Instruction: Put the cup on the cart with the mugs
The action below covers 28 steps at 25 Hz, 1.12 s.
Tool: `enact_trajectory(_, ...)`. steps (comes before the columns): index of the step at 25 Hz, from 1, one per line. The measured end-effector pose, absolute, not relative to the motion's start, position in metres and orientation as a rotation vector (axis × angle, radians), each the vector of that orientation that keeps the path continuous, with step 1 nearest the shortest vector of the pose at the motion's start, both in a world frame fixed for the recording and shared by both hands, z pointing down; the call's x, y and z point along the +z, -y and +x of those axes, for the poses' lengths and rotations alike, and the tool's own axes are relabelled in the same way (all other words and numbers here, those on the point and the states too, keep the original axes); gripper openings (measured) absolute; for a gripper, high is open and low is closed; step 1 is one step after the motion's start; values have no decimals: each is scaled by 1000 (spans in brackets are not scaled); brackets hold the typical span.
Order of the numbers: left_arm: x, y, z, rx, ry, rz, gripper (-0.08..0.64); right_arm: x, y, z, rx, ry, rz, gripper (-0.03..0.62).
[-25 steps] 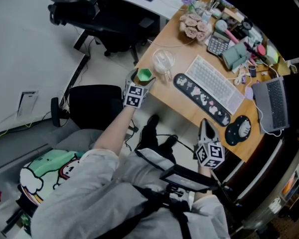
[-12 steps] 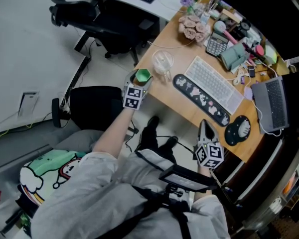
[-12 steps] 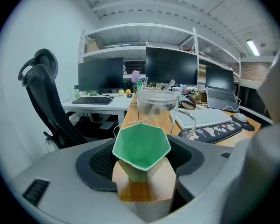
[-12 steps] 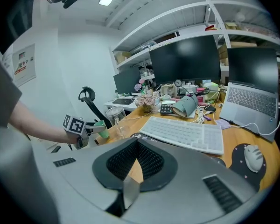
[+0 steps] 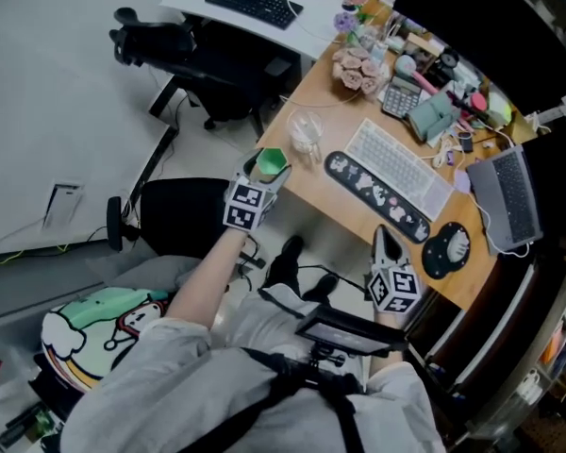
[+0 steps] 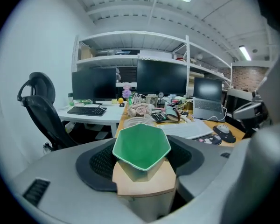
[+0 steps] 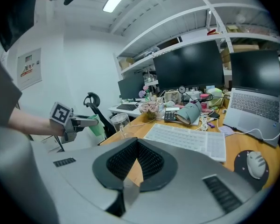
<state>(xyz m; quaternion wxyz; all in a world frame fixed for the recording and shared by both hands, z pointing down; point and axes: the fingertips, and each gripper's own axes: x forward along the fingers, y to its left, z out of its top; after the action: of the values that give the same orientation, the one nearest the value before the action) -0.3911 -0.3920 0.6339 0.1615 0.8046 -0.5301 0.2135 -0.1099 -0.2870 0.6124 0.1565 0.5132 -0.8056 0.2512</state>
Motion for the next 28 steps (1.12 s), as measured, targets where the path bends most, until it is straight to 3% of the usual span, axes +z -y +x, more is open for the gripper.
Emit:
enact_trajectory(16,527,341,-252,691,926,2706,322,580,250,-76,667,2226,1720,8)
enact_trajectory(28,517,264,-90,727,280,2943,322,548,144,40,637,1864,2197,8)
